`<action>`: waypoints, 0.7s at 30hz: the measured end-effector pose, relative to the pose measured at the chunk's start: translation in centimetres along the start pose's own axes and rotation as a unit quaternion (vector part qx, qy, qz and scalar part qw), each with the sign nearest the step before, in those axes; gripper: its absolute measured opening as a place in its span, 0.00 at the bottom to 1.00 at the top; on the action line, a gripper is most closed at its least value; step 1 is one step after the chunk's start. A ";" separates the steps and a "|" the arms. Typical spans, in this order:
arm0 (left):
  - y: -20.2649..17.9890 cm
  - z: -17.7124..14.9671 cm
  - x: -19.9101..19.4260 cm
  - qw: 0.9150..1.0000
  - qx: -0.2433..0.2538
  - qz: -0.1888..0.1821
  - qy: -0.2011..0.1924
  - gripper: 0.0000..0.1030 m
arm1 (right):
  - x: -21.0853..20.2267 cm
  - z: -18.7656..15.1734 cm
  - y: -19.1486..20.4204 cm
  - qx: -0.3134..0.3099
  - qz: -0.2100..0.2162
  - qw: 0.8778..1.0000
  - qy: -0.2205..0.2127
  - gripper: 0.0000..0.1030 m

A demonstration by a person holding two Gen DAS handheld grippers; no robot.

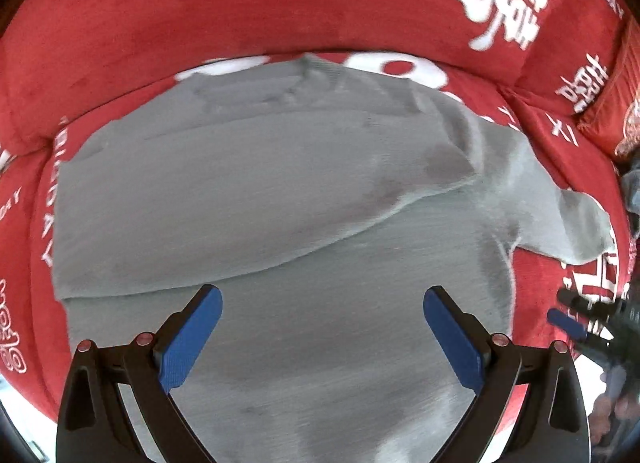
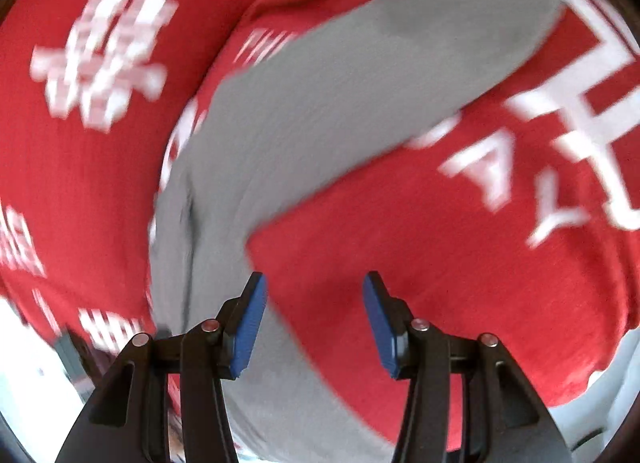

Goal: Fold small clothes

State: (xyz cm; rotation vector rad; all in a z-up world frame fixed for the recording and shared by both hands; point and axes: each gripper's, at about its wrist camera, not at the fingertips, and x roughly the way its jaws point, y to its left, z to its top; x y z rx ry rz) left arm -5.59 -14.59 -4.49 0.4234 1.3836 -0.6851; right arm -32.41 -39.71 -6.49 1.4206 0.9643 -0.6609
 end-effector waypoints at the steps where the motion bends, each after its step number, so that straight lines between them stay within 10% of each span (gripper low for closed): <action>1: -0.7 0.2 0.2 1.000 0.006 -0.003 0.002 0.98 | -0.6 0.8 -1.0 0.015 0.002 1.000 -0.013 0.52; 10: -4.6 0.9 1.8 0.999 0.031 -0.007 0.010 0.98 | -4.3 7.1 -8.5 0.112 -0.002 0.987 -0.120 0.52; 18: -6.3 1.4 2.5 0.999 0.034 -0.009 0.007 0.98 | -3.0 9.9 -8.9 0.142 0.080 0.978 -0.131 0.52; 19: -6.4 1.4 2.5 0.999 0.033 -0.011 0.006 0.98 | -2.5 10.2 -8.9 0.151 0.092 0.976 -0.127 0.50; 21: -6.5 1.5 2.3 0.999 0.031 -0.015 0.002 0.98 | -1.8 10.3 -8.9 0.169 0.121 0.971 -0.122 0.16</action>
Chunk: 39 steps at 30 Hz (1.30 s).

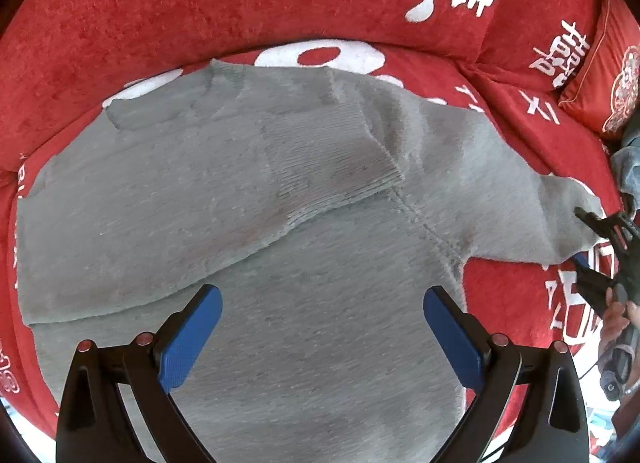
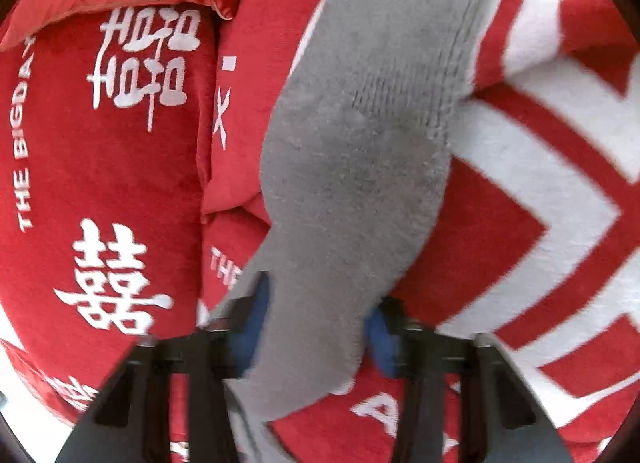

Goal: Fold small clothes

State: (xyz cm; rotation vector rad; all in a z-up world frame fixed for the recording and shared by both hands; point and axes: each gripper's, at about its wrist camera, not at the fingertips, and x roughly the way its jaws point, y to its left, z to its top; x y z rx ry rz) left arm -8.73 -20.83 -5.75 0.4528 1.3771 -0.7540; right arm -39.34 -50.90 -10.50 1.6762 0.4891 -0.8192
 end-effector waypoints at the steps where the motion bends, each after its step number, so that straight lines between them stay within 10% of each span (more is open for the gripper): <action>1: 0.0 0.0 -0.2 1.000 0.000 -0.001 -0.003 0.98 | 0.0 -0.1 -0.1 0.007 0.016 1.000 0.003 0.07; 10: 2.5 0.1 -1.7 0.999 -0.029 -0.003 -0.026 0.98 | 1.5 -3.5 6.7 -0.048 0.160 0.984 0.066 0.07; 17: 7.4 -0.7 -3.3 0.997 -0.064 0.012 -0.047 0.98 | 6.5 -11.0 18.4 -0.215 0.191 0.944 0.159 0.07; 25: 15.0 -2.6 -4.6 0.988 -0.135 0.047 -0.064 0.98 | 15.7 -27.7 26.3 -0.441 0.109 0.843 0.289 0.07; 30: 19.8 -4.4 -4.8 0.978 -0.191 0.061 -0.064 0.98 | 22.4 -33.8 23.1 -0.472 -0.028 0.813 0.339 0.11; 34: 22.0 -5.5 -5.0 0.975 -0.202 0.065 -0.063 0.98 | 22.0 -33.1 21.0 -0.426 -0.044 0.847 0.315 0.56; 39: 24.2 -6.9 -5.2 0.974 -0.210 0.062 -0.059 0.98 | 20.4 -29.2 20.4 -0.299 -0.025 0.923 0.242 0.52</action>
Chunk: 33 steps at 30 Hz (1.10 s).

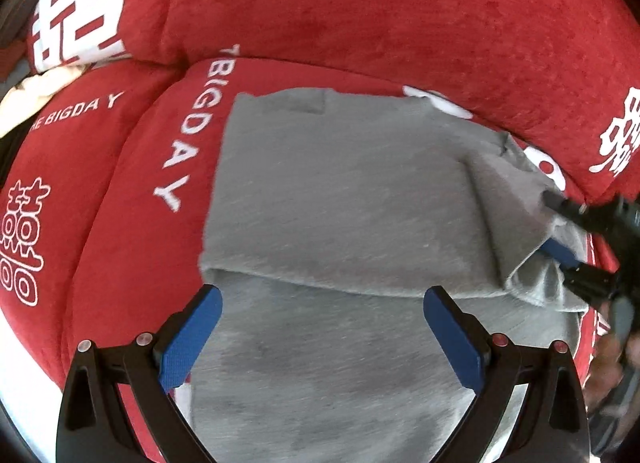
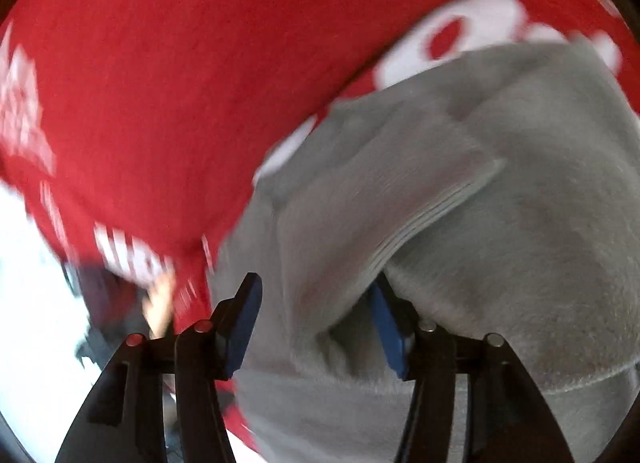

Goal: Fold small clothes

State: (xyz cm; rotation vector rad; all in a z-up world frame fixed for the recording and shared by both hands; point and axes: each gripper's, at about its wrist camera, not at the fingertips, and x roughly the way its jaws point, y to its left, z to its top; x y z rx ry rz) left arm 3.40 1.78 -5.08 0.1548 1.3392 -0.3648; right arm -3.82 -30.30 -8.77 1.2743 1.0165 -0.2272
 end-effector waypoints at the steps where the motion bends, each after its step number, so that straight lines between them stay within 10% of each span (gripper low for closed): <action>1: 0.5 -0.1 -0.1 1.000 -0.002 -0.001 0.000 0.98 | -0.1 0.3 -0.5 0.024 0.007 1.000 -0.007 0.22; 2: 1.0 -0.1 -0.2 1.000 -0.005 -0.001 -0.002 0.98 | 0.0 0.8 -0.4 0.036 0.002 0.999 -0.014 0.06; 7: 3.0 -0.8 -1.1 1.000 -0.008 0.001 -0.008 0.98 | 1.3 -0.1 8.1 -0.174 -0.028 0.984 -0.008 0.06; 13: 6.0 -2.1 -1.1 1.000 -0.025 0.017 0.001 0.98 | 8.8 -8.2 15.4 -0.431 -0.102 0.890 0.108 0.11; 17: 7.6 -2.7 -1.3 0.999 -0.033 0.029 0.003 0.98 | 11.6 -12.0 14.9 -0.509 -0.180 0.829 0.147 0.37; 19: 8.1 -2.8 -1.4 0.999 -0.036 0.027 0.004 0.98 | 10.1 -12.2 14.3 -0.498 -0.167 0.838 0.146 0.39; 27: 5.0 -0.1 -1.4 1.000 -0.012 -0.022 -0.009 0.98 | -2.0 -5.4 2.7 -0.170 -0.122 0.975 0.073 0.40; 33: 1.2 4.6 1.5 0.997 0.029 -0.075 -0.009 0.93 | -10.1 -2.3 -8.3 0.057 -0.093 0.994 -0.014 0.43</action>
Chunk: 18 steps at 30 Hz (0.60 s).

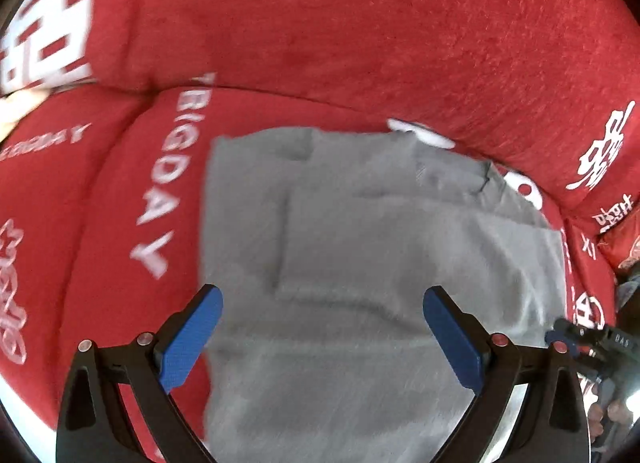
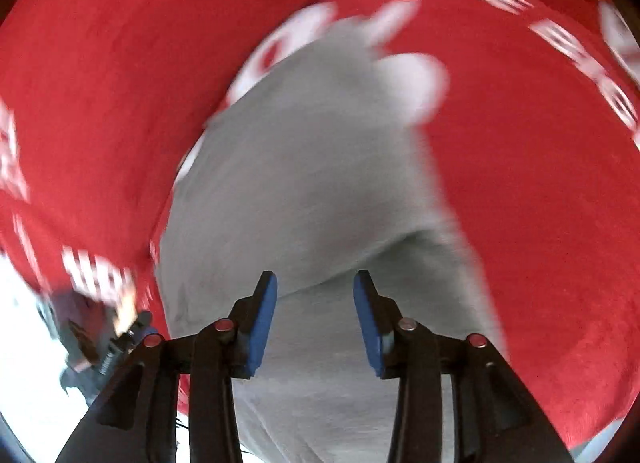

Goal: Fold small clothes

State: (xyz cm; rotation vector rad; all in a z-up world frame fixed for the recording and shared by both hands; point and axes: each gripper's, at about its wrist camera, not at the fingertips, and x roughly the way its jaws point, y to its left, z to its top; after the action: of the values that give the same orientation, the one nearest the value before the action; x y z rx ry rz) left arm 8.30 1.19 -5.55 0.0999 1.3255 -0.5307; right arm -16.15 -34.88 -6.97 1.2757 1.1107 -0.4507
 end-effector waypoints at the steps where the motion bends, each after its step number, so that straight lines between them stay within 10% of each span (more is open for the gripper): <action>1: -0.1 0.4 0.7 1.000 -0.001 -0.003 0.008 0.83 | -0.4 0.4 -1.0 0.015 0.008 1.000 -0.002 0.43; 9: 0.0 1.2 3.9 0.998 -0.006 -0.011 0.060 0.55 | 0.0 1.2 -2.5 0.045 0.063 0.997 -0.002 0.43; 11: -0.1 1.3 4.1 0.997 -0.006 -0.035 0.069 0.18 | 0.2 1.0 -2.7 0.053 0.072 0.996 -0.001 0.43; 18: -0.8 0.7 1.6 0.998 0.010 -0.053 0.045 0.16 | -1.0 2.4 -1.5 0.055 0.074 0.995 -0.041 0.09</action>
State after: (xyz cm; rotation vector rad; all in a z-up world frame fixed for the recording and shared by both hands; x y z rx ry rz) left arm 8.83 -0.29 -6.66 0.0706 1.4196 -0.6359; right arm -16.83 -37.75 -7.14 1.4130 0.9255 -0.4530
